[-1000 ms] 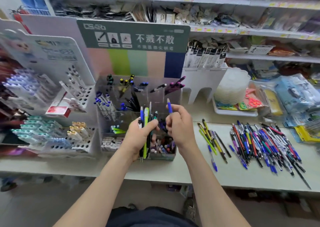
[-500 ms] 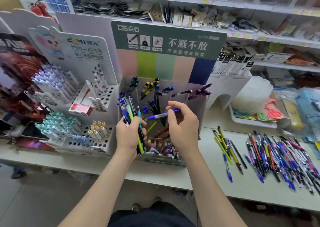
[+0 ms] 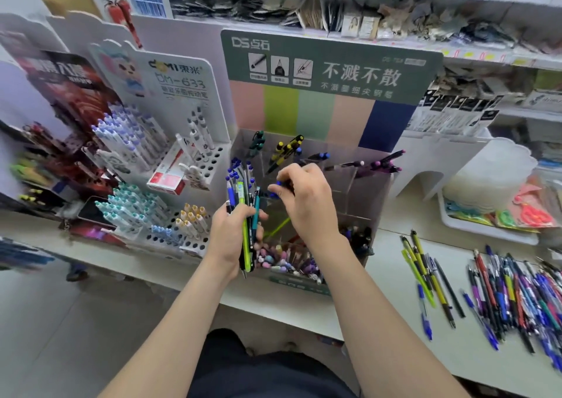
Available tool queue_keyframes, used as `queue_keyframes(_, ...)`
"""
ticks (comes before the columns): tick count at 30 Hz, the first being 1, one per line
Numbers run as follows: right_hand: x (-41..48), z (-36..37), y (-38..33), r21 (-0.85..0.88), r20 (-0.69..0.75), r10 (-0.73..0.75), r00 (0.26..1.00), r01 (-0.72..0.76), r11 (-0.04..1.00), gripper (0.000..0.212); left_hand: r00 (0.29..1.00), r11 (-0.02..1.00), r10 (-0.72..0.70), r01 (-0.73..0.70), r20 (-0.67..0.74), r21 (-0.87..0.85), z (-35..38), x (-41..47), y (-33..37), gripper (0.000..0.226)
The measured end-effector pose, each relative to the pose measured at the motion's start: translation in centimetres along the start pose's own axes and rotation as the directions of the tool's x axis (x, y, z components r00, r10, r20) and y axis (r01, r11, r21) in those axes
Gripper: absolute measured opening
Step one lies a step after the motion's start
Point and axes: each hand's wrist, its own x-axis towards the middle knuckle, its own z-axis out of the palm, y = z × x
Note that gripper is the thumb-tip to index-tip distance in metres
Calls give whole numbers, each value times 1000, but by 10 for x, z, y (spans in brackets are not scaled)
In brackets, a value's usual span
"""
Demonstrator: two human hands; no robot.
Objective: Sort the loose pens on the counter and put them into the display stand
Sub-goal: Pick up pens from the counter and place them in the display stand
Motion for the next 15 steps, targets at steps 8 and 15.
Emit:
queue_keyframes(8,-13,-3,-6,-281,-33,82,996,-88,956,22,994,1000,9,-10,110,4,-4,8,8,34)
queue_keyframes(15,-20,-10,-58,381,199,512,836,-547,745,17,939,987,3,-59,343,153,-13,16,29,20)
